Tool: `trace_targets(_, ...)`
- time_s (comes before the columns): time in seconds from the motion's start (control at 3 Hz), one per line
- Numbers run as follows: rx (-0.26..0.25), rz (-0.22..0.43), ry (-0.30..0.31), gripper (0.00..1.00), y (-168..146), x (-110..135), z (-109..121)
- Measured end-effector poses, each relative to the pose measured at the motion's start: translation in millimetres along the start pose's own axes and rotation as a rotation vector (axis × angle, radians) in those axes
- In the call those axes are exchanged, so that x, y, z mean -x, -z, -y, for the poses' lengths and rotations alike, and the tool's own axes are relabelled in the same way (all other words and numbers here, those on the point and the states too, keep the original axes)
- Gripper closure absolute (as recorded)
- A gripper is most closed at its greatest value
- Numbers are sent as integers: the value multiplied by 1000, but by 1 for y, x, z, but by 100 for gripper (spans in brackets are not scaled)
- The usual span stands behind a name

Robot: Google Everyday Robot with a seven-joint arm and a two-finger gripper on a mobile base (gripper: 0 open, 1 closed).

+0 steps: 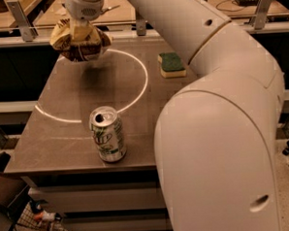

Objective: Pick brown chip bag

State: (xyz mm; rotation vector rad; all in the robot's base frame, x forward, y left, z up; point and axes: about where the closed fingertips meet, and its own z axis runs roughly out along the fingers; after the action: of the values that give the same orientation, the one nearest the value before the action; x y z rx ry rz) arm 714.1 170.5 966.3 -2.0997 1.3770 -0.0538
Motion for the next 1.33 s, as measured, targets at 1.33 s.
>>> trace_targets(1.33, -192, -28, 34, 100, 104, 21, 31)
